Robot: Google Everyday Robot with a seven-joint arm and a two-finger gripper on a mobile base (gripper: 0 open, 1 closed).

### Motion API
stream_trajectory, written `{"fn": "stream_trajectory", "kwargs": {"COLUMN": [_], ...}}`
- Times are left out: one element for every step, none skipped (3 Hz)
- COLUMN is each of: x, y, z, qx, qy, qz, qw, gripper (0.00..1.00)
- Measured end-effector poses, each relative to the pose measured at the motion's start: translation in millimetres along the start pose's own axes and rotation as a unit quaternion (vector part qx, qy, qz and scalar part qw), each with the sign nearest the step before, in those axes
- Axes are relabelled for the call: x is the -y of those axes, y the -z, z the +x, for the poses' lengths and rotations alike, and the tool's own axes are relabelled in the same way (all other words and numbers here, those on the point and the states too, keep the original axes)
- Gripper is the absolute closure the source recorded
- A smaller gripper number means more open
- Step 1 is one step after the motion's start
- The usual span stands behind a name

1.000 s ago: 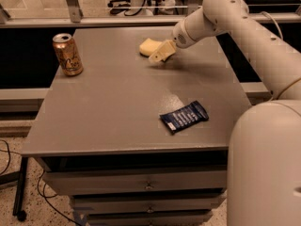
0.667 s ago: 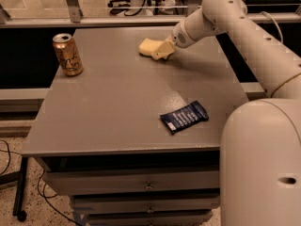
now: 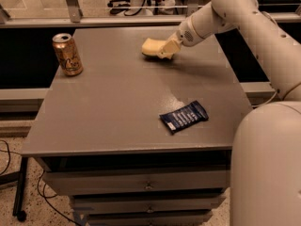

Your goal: Move sponge near rxbar blueberry

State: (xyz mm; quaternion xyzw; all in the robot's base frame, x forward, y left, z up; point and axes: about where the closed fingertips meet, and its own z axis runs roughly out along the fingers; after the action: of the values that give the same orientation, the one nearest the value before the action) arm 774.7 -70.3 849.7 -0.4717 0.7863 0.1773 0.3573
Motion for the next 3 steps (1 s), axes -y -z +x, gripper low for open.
{"fn": "stream_trajectory", "kwargs": {"x": [-27.1,-48.0,-50.7], "y": [38.0,82.2,123.2], "z": [11.8,46.5,91.3], "qx": [-0.004,-0.027,-0.057], "qy": [0.038,0.077,0.101], "qz": [-0.032,-0.057,-0.058], "qw": [0.9988,0.9950,0.9916], "gripper": [1.00,1.00,1.00]}}
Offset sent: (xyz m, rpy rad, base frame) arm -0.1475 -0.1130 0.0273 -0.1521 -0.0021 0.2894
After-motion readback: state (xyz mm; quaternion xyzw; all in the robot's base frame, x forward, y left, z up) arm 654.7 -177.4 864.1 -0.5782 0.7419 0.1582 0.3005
